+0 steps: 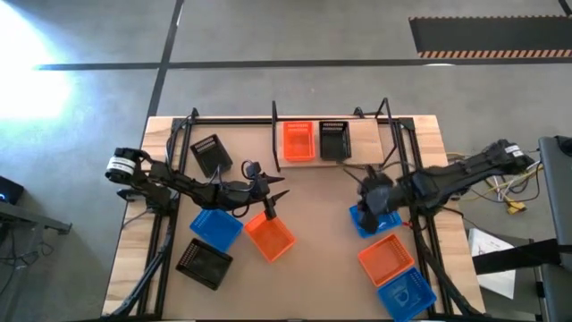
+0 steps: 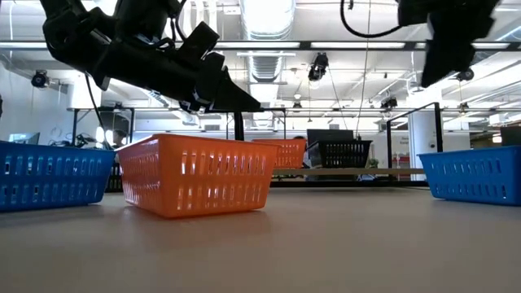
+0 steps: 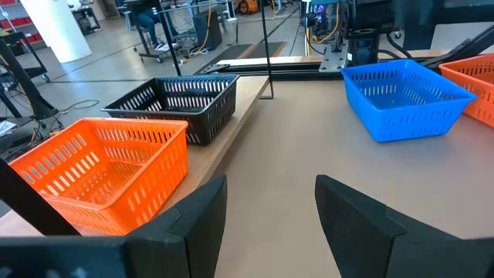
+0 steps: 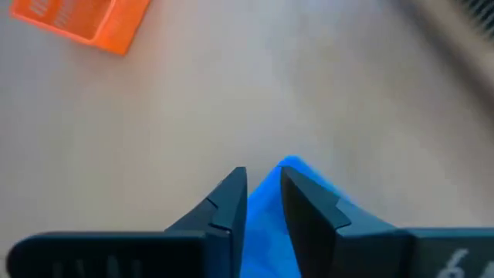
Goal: Stack baskets on shelf by color
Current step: Put the top right blue basket on the shelf
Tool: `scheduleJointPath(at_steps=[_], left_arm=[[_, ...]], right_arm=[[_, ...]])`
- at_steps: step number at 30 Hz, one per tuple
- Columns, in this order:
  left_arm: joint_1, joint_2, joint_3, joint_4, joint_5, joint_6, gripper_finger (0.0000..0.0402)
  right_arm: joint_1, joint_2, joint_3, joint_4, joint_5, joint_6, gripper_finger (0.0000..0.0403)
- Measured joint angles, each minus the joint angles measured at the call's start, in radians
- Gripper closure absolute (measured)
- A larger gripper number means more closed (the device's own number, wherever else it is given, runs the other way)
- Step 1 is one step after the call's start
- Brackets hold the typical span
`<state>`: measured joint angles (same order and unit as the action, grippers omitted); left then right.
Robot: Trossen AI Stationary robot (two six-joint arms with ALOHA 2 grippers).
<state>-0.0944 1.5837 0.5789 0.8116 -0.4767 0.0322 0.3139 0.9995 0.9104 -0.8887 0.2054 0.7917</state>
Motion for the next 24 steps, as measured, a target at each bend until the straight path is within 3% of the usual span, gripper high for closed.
scheduleJointPath(at_steps=[4,8,17,24], left_arm=[[0.000,0.008,-0.001,0.000,0.000,0.000,0.0219],[0.000,0.028,-0.002,0.000,0.000,0.000,0.0219],[-0.001,0.060,-0.003,0.029,0.000,0.000,0.0219],[-0.001,0.061,-0.003,0.039,0.000,0.000,0.0219]], right_arm=[[0.043,0.040,0.001,-0.040,-0.022,0.199,0.0340],[0.042,0.085,0.002,-0.101,-0.128,0.337,0.0308],[0.042,0.249,0.002,-0.056,-0.183,0.397,0.0210],[0.041,0.352,0.002,0.040,-0.197,0.337,0.0214]])
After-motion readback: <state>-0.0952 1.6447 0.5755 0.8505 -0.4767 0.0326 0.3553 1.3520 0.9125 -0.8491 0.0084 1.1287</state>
